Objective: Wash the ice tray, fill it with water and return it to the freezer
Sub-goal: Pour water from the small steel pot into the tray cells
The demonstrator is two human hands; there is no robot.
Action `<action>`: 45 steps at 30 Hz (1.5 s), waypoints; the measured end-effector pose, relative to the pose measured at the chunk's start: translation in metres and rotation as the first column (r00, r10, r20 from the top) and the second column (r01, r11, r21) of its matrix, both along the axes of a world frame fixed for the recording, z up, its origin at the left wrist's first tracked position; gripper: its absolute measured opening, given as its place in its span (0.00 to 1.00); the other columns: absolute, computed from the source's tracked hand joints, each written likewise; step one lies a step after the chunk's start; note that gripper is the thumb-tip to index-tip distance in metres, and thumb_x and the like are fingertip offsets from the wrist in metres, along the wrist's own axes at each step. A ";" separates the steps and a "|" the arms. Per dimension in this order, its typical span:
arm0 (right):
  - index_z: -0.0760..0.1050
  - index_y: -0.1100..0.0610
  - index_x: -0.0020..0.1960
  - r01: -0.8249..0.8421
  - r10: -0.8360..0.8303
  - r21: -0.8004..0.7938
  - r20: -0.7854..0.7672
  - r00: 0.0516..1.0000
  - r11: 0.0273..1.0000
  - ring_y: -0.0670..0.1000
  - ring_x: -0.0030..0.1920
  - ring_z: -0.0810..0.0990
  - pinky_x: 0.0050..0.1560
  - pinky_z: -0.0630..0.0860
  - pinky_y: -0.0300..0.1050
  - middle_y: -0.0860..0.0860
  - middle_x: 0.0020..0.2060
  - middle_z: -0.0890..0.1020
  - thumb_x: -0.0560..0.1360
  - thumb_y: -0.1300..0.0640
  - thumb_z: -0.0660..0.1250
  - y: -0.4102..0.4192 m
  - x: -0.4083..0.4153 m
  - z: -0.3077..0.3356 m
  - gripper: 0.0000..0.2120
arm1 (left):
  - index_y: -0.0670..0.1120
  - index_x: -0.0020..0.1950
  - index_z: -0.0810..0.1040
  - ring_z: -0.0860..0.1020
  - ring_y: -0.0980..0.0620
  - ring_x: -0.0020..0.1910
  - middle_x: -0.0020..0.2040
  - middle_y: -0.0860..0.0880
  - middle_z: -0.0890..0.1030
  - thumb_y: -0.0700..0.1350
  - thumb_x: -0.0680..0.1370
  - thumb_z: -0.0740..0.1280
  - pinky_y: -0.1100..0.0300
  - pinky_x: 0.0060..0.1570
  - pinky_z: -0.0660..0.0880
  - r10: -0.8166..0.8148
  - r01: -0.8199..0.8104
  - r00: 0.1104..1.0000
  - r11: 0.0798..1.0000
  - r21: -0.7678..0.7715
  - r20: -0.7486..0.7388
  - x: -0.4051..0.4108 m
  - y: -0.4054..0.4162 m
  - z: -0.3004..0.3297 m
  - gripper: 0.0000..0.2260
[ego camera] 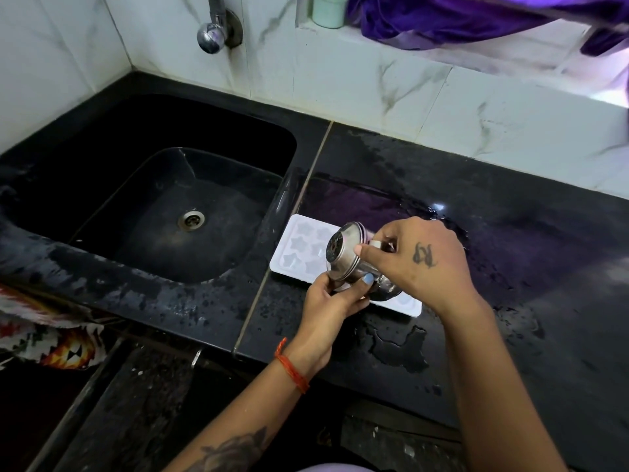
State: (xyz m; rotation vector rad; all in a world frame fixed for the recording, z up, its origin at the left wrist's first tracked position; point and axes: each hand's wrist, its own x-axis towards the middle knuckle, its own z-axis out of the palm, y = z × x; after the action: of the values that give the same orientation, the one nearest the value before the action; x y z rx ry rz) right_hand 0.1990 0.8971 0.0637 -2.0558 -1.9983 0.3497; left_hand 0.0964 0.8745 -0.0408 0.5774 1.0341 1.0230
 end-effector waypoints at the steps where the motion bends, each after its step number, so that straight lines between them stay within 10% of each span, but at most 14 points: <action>1: 0.81 0.54 0.41 0.004 -0.004 0.000 0.002 1.000 1.000 0.53 0.36 0.79 0.37 0.74 0.44 0.50 0.32 0.81 0.73 0.44 0.67 0.000 0.000 0.000 0.14 | 0.35 0.60 0.74 0.80 0.45 0.56 0.57 0.39 0.80 0.38 0.74 0.70 0.50 0.58 0.77 -0.005 0.005 1.000 1.000 0.008 0.000 0.000 0.000 0.000 0.16; 12: 0.82 0.51 0.39 0.102 -0.112 -0.057 -0.228 0.967 0.993 0.50 0.38 0.80 0.41 0.74 0.45 0.49 0.31 0.82 0.70 0.43 0.70 -0.004 0.022 -0.005 0.11 | 0.43 0.52 0.78 0.83 0.48 0.49 0.48 0.45 0.84 0.56 0.57 0.77 0.53 0.51 0.79 0.058 -0.045 0.976 0.997 0.067 -0.209 0.011 0.001 -0.005 0.29; 20: 0.81 0.54 0.39 0.123 -0.128 -0.036 -0.164 0.978 0.992 0.51 0.38 0.80 0.40 0.74 0.45 0.50 0.32 0.83 0.71 0.43 0.69 -0.015 0.027 -0.003 0.14 | 0.35 0.59 0.73 0.81 0.45 0.52 0.48 0.44 0.81 0.39 0.70 0.74 0.55 0.52 0.79 -0.032 0.032 0.999 0.999 -0.006 -0.033 0.019 -0.001 -0.001 0.21; 34: 0.81 0.56 0.43 0.123 -0.123 -0.009 0.001 0.992 0.992 0.54 0.39 0.81 0.42 0.78 0.48 0.52 0.36 0.84 0.72 0.43 0.67 -0.021 0.027 0.001 0.15 | 0.36 0.59 0.74 0.81 0.47 0.54 0.54 0.40 0.80 0.38 0.72 0.72 0.53 0.56 0.78 -0.104 0.106 0.993 0.994 -0.040 0.058 0.026 -0.007 -0.002 0.17; 45: 0.81 0.52 0.37 0.170 -0.176 -0.048 -0.193 0.965 0.984 0.52 0.38 0.81 0.39 0.73 0.45 0.50 0.32 0.83 0.71 0.43 0.70 -0.024 0.041 -0.004 0.13 | 0.41 0.54 0.76 0.83 0.47 0.49 0.49 0.43 0.83 0.45 0.65 0.78 0.53 0.51 0.79 -0.036 0.041 0.992 0.998 0.039 -0.121 0.032 -0.006 -0.006 0.22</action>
State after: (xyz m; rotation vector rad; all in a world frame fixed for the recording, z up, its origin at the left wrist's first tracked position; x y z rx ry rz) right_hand 0.2403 0.8734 0.0599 -2.1047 -1.6961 0.5278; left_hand 0.1288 0.8682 -0.0465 0.6975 1.1052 0.9870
